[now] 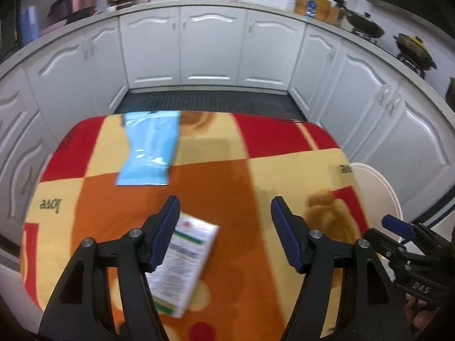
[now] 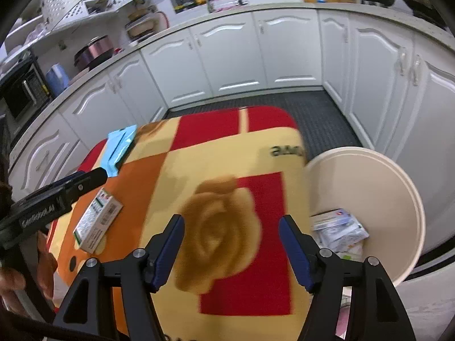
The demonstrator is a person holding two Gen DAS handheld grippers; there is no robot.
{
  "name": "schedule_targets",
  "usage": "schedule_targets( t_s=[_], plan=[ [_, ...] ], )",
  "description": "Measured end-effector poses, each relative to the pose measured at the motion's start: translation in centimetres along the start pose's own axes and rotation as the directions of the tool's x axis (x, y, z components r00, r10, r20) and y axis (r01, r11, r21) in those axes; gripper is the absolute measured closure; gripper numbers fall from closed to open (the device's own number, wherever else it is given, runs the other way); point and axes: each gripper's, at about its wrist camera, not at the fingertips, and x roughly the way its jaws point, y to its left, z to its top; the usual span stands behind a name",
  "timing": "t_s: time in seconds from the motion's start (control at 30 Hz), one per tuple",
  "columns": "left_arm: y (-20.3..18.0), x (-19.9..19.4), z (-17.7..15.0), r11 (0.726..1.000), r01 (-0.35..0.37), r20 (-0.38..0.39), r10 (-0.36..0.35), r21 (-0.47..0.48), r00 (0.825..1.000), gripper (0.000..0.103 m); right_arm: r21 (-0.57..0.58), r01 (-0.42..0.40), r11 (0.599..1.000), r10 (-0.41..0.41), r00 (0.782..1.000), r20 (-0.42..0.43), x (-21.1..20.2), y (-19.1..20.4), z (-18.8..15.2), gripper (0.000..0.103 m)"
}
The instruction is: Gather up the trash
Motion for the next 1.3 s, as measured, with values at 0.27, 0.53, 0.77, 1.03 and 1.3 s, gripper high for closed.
schedule_targets(
  t_s=[0.27, 0.53, 0.77, 1.03, 1.3],
  plan=[
    [7.1, 0.6, 0.7, 0.995, -0.053, -0.044, 0.049, -0.084, 0.998, 0.034, -0.013, -0.115, 0.993, 0.113, 0.989, -0.094, 3.4, 5.2, -0.1, 0.033],
    [13.4, -0.1, 0.6, 0.981, -0.152, -0.044, 0.148, -0.119, 0.988, 0.034, -0.014, -0.239, 0.971, 0.231, 0.948, -0.221, 8.5, 13.6, -0.8, 0.029],
    [17.8, 0.1, 0.5, 0.966, -0.173, -0.058, 0.165, -0.194, 0.985, 0.034, -0.013, -0.202, 0.979, 0.194, 0.954, -0.228, 11.6, 18.1, -0.8, 0.02],
    [16.3, 2.6, 1.9, 0.966, -0.057, -0.066, 0.041, -0.251, 0.997, 0.029, -0.188, -0.188, 0.964, 0.15, 0.969, -0.198, 10.7, 17.5, -0.8, 0.038],
    [12.3, 7.9, 5.0, 0.972, -0.05, -0.091, 0.03, -0.23, 0.995, 0.025, -0.191, -0.062, 0.98, 0.027, 0.983, -0.181, 8.6, 10.3, 0.3, 0.04]
  ],
)
